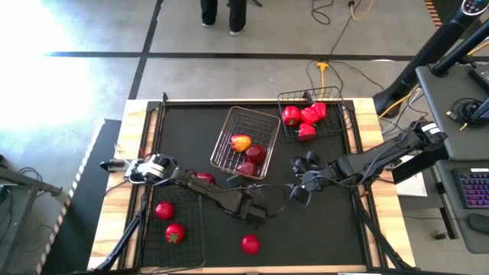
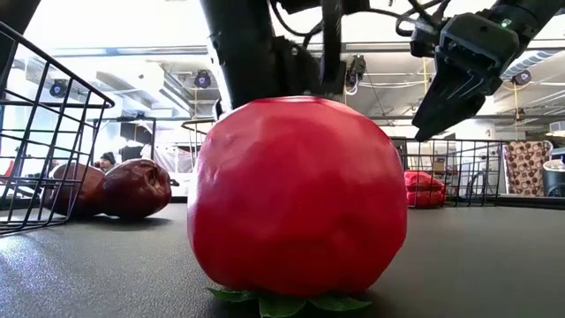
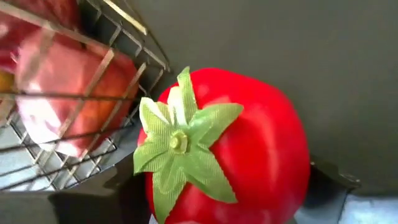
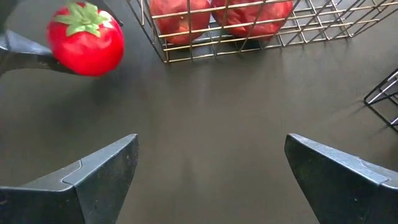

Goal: Sort produce into baskets
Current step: Put the red tomato into the bottom black wire basket

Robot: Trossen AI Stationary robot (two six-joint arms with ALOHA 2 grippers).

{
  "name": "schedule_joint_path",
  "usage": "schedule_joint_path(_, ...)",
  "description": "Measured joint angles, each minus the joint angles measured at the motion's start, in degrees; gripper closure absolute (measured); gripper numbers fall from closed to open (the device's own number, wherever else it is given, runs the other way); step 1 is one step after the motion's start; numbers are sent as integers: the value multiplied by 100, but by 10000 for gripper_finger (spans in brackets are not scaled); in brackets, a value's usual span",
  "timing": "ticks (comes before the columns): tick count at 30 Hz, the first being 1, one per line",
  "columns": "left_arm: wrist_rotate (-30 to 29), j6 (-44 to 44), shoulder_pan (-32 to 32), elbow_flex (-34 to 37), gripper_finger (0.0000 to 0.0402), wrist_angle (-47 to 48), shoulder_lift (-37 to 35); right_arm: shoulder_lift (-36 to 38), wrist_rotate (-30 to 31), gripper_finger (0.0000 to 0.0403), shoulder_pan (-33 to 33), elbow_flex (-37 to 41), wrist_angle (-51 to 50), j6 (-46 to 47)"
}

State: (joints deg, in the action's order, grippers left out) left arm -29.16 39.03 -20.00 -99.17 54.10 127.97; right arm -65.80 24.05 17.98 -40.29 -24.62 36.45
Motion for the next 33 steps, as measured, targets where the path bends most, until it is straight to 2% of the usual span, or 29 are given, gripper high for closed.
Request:
schedule_joint_path(5, -5, 0, -181, -633, 134, 639, -8, 0, 0, 9, 1, 2, -4, 0)
schedule_joint_path(9, -33, 25, -581, -1496, 127, 1764, -16, 0, -1, 9, 1, 2, 1, -6)
schedule_joint_path(15, -816, 271, -1343, -3015, 129, 3509, -19, 0, 5, 9, 221, 7, 442, 96)
schedule_joint_path(17, -1017, 308, -1603, -3327, 129, 3584, -66, 0, 7, 9, 397, 7, 791, 151)
schedule_joint_path(25, -976, 199, -2500, -3499, 129, 3586, -240, 0, 167, 9, 1313, 4, 2163, 390)
schedule_joint_path(30, -882, 120, -2851, -3435, 129, 3593, -282, -139, 1134, 9, 2044, 4, 2386, 1041)
schedule_joint_path(33, -709, 110, -3039, -3425, 129, 3593, -306, -548, 1681, 9, 2517, 7, 2940, 1292)
